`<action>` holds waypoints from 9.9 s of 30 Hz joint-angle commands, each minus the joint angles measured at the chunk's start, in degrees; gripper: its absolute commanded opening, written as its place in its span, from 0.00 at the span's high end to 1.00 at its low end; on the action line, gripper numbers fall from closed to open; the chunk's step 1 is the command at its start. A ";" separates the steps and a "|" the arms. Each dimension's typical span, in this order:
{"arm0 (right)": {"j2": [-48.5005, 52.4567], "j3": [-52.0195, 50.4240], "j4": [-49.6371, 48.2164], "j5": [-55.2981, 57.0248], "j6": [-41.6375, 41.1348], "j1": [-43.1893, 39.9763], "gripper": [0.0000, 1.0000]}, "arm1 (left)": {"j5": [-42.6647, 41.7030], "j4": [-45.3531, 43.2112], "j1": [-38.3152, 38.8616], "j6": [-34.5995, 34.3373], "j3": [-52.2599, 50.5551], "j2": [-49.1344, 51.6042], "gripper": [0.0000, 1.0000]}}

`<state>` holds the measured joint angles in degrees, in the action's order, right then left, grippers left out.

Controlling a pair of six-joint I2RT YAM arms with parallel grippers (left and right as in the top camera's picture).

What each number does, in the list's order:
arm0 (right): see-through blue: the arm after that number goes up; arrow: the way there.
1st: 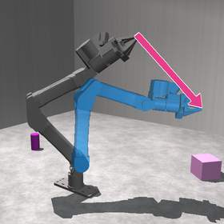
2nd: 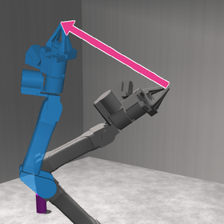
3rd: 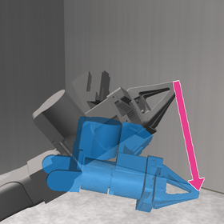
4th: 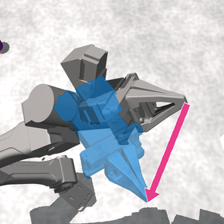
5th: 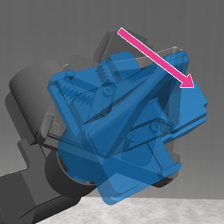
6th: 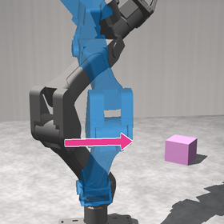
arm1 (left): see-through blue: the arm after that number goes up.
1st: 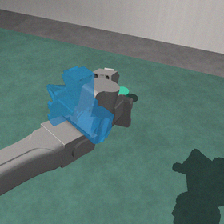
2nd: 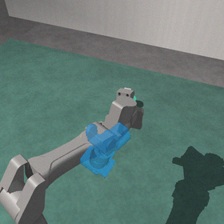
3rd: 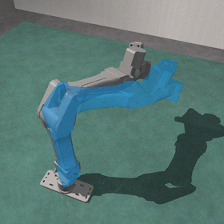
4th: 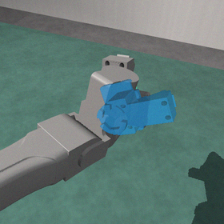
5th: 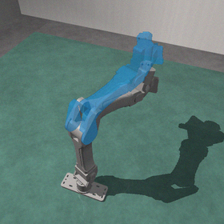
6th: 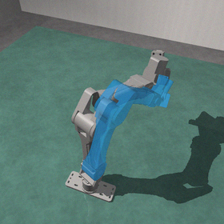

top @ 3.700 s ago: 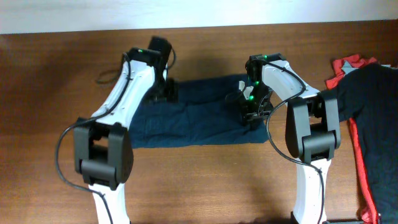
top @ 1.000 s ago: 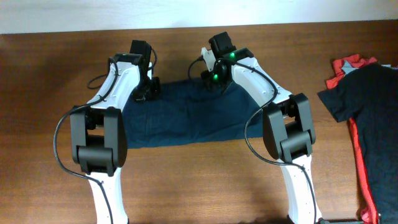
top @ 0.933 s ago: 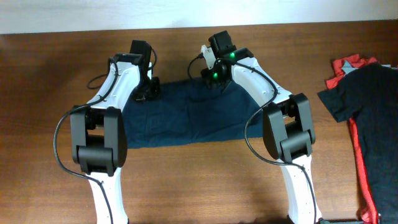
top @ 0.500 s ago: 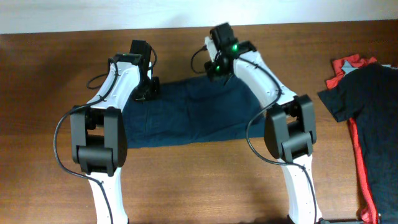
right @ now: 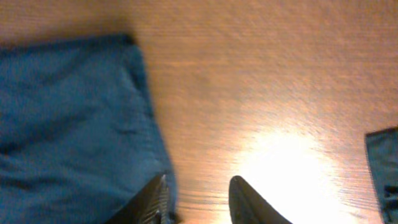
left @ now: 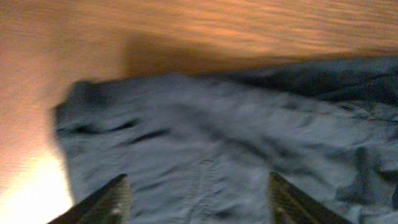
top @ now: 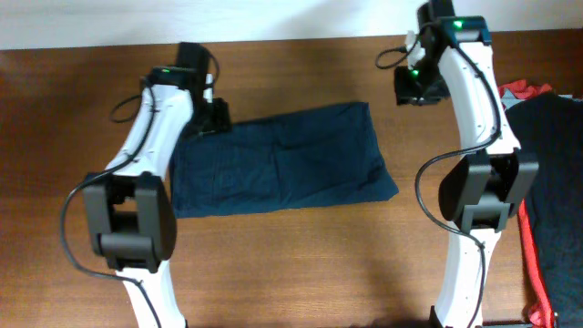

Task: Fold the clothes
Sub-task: 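Lift both grippers off the shorts and move them outward, then move the right gripper to the shorts' right edge and grasp it, then fold the right half leftward over the left half with the right gripper, then lower the folded half onto the left half and release the right gripper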

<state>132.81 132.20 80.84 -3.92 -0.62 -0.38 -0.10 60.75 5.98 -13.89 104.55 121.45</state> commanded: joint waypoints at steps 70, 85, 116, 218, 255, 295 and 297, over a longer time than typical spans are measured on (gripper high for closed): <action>-0.28 -34.53 -31.67 -32.26 9.55 23.26 0.95 | -15.61 0.13 -12.46 14.78 -12.90 9.84 0.63; -0.74 -30.08 -27.91 -29.51 8.92 23.15 0.95 | -14.49 3.10 -10.88 14.78 -7.15 9.68 1.00; -2.80 -29.51 -26.69 -23.32 -4.04 37.73 0.96 | -3.06 24.85 -3.98 14.78 28.06 9.57 0.99; 7.82 -18.29 -57.77 -21.20 -16.39 25.57 0.96 | -3.08 35.95 2.49 13.44 39.19 9.57 0.96; 8.09 -18.18 -57.33 -13.40 -16.41 28.13 0.96 | -3.08 35.95 2.51 13.44 39.17 9.57 0.96; 0.74 -9.57 -17.07 -16.37 -5.35 9.38 0.89 | 14.49 35.08 4.76 19.82 39.17 9.57 0.99; 0.74 -10.25 -16.94 -16.39 -5.38 9.42 0.89 | 14.51 34.67 6.32 19.82 39.17 9.57 1.00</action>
<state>133.67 122.41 63.59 -21.45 -7.03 8.67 12.84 96.05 9.58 4.38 142.30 131.41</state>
